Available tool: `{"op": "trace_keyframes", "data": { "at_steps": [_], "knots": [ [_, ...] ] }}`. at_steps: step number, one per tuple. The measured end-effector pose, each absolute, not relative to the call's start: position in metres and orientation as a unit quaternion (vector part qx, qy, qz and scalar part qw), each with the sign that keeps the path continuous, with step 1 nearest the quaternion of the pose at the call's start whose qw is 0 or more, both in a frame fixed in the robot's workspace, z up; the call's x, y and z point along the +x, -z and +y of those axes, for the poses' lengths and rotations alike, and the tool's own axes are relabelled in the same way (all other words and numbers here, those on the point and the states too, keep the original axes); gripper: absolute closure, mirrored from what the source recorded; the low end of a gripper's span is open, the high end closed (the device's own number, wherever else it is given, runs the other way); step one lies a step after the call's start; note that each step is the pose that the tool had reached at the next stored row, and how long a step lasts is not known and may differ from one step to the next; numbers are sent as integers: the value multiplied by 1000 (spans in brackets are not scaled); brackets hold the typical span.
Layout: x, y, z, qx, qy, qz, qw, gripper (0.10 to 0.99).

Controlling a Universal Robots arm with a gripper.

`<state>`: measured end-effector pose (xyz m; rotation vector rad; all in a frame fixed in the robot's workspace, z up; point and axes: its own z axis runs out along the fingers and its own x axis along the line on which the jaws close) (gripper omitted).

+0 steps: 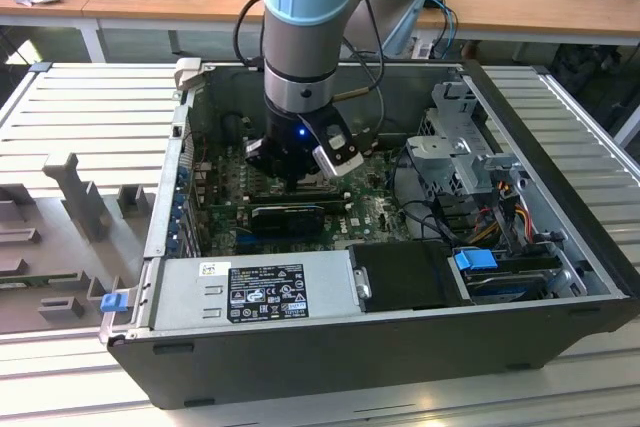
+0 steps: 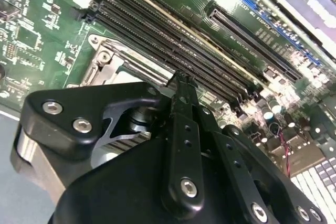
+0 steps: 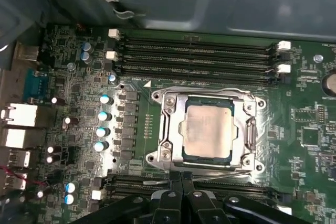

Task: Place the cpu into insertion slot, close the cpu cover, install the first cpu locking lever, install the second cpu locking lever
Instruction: 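Install the second cpu locking lever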

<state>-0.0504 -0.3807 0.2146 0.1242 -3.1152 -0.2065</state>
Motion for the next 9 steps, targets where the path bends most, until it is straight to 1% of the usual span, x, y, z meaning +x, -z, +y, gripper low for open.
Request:
{"op": "trace_keyframes", "data": {
  "at_steps": [3,9],
  "knots": [
    [-55,-211,-382,43,72,-996,9,980],
    [-64,-208,-388,46,98,-994,8,980]
  ]
}}
